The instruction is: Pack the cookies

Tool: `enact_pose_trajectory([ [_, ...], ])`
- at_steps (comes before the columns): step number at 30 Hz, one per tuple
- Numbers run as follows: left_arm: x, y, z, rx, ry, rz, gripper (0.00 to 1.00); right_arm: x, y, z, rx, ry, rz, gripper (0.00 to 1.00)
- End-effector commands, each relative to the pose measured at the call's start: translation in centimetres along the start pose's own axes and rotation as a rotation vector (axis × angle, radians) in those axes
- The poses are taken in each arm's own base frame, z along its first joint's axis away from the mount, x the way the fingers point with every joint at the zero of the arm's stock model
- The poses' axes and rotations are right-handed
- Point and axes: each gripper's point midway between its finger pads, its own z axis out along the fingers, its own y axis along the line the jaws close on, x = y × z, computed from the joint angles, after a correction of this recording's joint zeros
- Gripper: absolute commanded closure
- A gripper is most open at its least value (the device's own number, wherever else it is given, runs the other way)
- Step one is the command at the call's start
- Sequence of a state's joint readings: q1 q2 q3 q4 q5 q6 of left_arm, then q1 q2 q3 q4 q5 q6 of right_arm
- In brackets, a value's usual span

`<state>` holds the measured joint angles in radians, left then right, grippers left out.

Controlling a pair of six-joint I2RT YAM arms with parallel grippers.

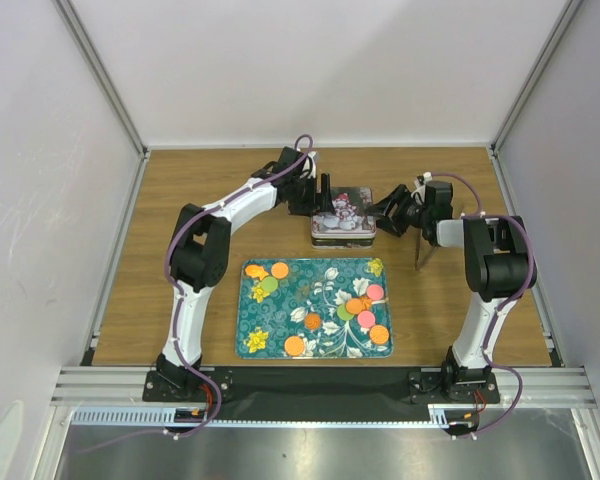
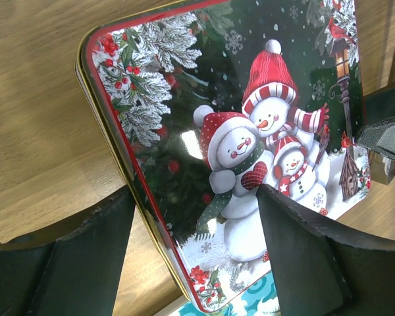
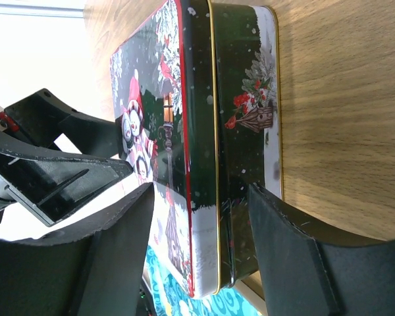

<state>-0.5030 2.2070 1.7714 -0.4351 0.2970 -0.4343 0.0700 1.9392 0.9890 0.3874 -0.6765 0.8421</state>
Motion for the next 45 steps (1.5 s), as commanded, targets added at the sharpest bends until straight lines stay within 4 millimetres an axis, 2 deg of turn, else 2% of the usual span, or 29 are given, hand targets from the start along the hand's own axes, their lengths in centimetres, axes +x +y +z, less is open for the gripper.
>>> enact_pose_trajectory([
  [1, -0.2, -3.7, -0.7, 0.091, -0.008, 0.070, 0.21, 0.4, 3.8, 0.9, -0.115, 0.027, -0.055, 0.37],
  [11, 0.3, -3.4, -1.7, 0.082, -0.012, 0.076, 0.19, 0.6, 4.1, 0.8, -0.076, 0.031, -0.103, 0.36],
  [15, -0.3, -3.4, -2.5, 0.099, -0.038, 0.058, 0.16, 0.2, 4.4, 0.6, -0.057, 0.022, -0.134, 0.33],
  [26, -0.8, -2.9, -3.1, 0.113, -0.051, 0.050, 0.14, 0.0, 4.4, 0.2, -0.017, 0.020, -0.184, 0.32],
  [40, 0.7, -2.0, -3.1, 0.082, -0.023, 0.083, 0.14, 0.6, 4.4, 0.5, 0.010, 0.024, -0.239, 0.26],
  [45, 1.9, -1.4, -2.7, 0.050, 0.002, 0.098, 0.14, 0.9, 4.2, 0.6, 0.026, 0.025, -0.254, 0.28],
])
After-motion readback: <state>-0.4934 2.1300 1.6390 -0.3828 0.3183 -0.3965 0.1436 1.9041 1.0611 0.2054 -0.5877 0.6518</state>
